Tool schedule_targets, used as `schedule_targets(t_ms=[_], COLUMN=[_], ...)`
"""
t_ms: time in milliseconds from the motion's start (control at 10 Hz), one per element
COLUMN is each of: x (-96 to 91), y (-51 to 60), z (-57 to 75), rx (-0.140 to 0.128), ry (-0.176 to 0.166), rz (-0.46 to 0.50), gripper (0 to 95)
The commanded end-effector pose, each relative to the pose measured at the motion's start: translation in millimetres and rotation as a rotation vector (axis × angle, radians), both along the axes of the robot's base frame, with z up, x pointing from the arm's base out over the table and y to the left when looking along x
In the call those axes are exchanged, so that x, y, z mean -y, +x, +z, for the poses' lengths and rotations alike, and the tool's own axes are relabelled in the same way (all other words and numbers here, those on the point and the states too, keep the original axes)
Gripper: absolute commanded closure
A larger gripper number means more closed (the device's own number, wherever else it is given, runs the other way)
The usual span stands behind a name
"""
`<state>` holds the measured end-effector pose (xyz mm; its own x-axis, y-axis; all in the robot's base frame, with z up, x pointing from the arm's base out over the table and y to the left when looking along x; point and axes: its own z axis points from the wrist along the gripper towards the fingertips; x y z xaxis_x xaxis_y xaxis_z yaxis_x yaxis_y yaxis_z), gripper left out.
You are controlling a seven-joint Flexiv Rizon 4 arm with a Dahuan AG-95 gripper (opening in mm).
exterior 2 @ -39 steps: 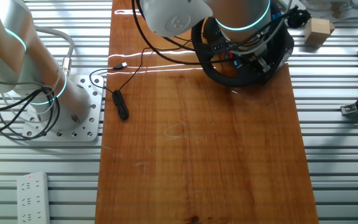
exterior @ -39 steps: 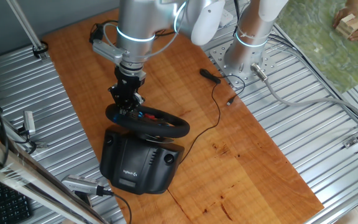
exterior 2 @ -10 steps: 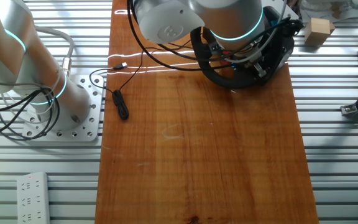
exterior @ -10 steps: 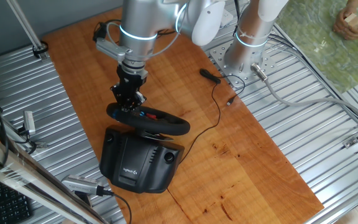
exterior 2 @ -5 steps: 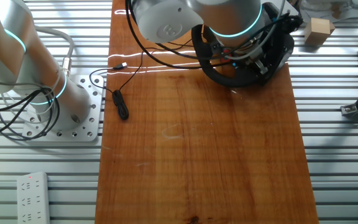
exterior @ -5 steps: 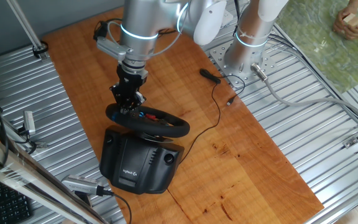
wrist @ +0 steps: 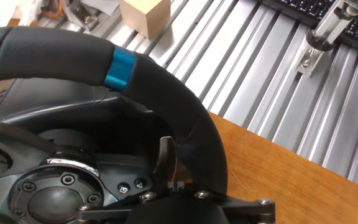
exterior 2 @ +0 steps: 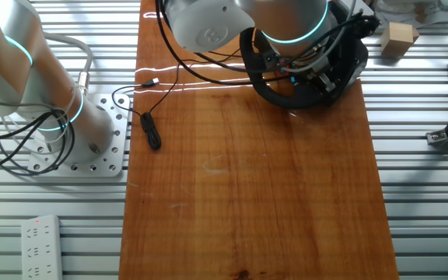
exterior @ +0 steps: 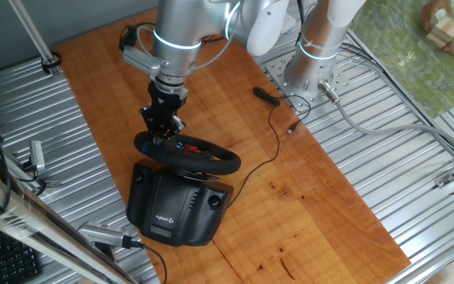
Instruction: Rotate the steering wheel 90 degrees clockwise
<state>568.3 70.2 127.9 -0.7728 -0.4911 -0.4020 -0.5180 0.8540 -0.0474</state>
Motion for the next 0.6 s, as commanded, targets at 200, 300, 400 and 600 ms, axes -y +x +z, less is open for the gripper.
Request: schedule_targets(t_ms=[200, 300, 400, 600], x=[0.8, 1.1, 1.5, 2.4], y=[-1.1, -1.0, -0.8, -0.9], z=[0.9, 0.5, -0.2, -2.0], rx=[-0.010, -0.010, -0.010, -0.009], ry=[-0.003, -0.003, -0.003, -0.002], rz=[-0.002, -0.002, -0.001, -0.001], gripper=[95.0, 95.0, 95.0, 95.0])
